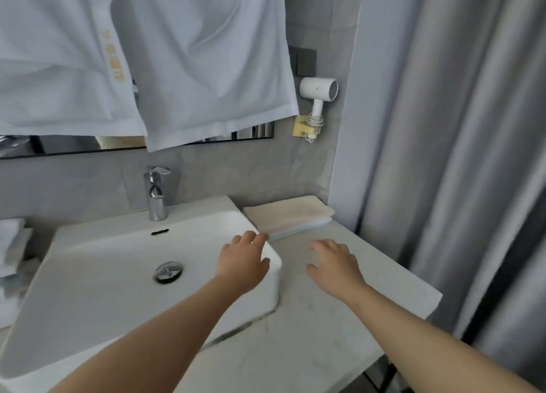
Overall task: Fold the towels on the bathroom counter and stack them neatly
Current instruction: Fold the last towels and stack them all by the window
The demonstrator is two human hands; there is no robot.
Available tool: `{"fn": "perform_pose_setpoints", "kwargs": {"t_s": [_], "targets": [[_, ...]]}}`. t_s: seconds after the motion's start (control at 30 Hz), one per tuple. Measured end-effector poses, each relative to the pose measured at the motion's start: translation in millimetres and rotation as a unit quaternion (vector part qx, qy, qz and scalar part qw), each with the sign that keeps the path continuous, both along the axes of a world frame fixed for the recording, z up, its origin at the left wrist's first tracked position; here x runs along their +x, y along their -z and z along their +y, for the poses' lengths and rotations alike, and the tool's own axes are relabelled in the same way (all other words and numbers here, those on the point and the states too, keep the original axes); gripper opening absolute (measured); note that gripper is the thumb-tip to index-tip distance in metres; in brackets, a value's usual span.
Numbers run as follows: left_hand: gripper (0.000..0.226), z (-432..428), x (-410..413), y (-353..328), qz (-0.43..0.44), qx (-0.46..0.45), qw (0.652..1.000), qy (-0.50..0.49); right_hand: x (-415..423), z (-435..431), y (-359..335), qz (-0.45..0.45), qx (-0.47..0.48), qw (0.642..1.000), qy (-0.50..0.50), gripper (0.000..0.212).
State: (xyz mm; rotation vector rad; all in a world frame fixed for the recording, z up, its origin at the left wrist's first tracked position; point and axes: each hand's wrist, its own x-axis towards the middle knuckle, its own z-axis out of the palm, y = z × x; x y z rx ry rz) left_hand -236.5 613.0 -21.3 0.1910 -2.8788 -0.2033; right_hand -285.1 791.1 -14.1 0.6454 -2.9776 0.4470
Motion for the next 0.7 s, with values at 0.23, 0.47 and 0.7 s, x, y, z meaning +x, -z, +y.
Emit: {"fn": "perform_pose_setpoints", "kwargs": {"t_s": [0.23,0.47,0.7], "targets": [[0.048,47,-72,10,-0.022,0.01,1.0,0.02,-58,50,9,-0.011,-0.014,1.0,0.009,0.042],[0.047,61,-160,32,-0.031,0.024,0.999,0.008,-144,66,25,-0.02,0.0,1.0,0.005,0.041],[0.042,55,-225,49,-0.06,0.021,0.997,-0.031,-224,62,48,-0.067,0.017,0.997,-0.024,0.04]]}}
